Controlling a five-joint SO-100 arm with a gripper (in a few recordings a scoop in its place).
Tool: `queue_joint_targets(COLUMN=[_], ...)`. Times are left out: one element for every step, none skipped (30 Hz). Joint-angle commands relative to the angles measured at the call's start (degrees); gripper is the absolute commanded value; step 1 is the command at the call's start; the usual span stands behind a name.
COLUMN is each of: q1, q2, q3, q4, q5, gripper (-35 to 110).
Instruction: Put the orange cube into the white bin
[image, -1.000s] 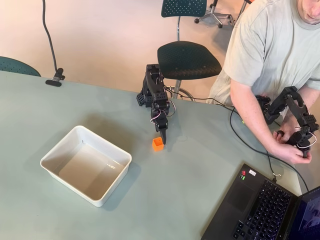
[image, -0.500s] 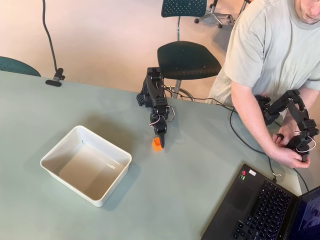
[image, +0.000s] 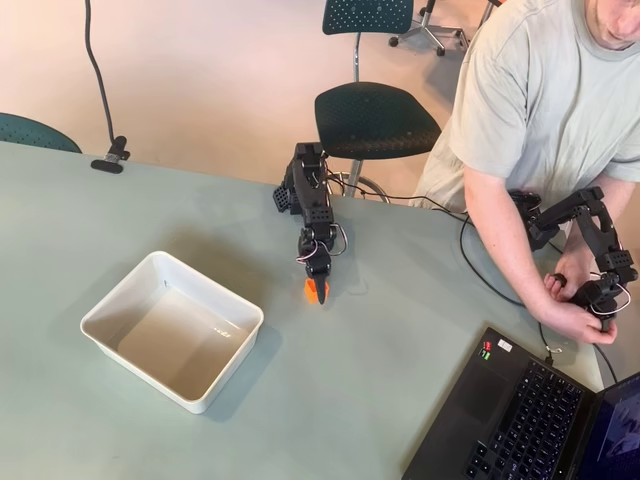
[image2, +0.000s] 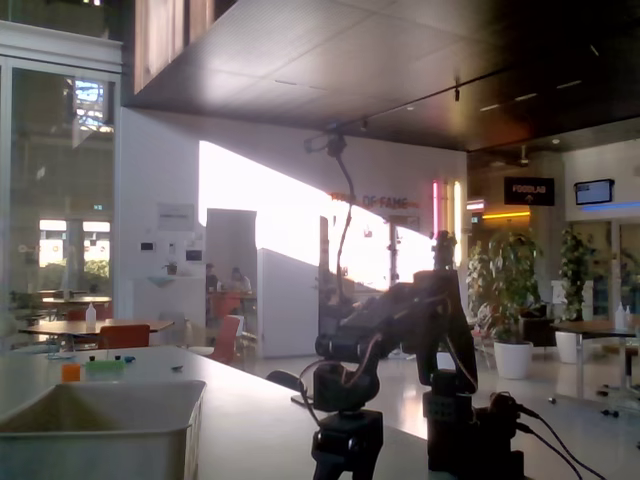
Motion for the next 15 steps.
queue_joint_targets(q1=[-0.09,-0.18,-0.18,-0.18,-0.26,-0.53,-0.79,-1.05,-1.05,-1.05,-1.05,-1.05,-1.05,-1.14,-1.14], q2=[0.18,0.09,0.0,0.0,0.0,0.0,0.0,0.0,0.0,0.0,0.0,0.0,0.0,0.0,0.0], q3=[-2.11,-2.11,-2.11,-2.11,-2.11,-2.11,-2.11,-2.11,-2.11,-2.11,-2.11,-2.11,-2.11,-2.11,-2.11], q4=[0.09,0.09,0.09,0.09,0.09,0.09,0.09,0.09,0.09,0.09,0.09,0.09,0.09,0.09,0.09], q5=[-0.26,-0.26,-0.26,-0.26,-0.26,-0.35,-0.35,-0.35,-0.44,-0.44,-0.44,-0.44,-0.44,-0.44,-0.44], gripper=[61,61,61,61,61,61,61,61,61,61,61,61,60,58,55])
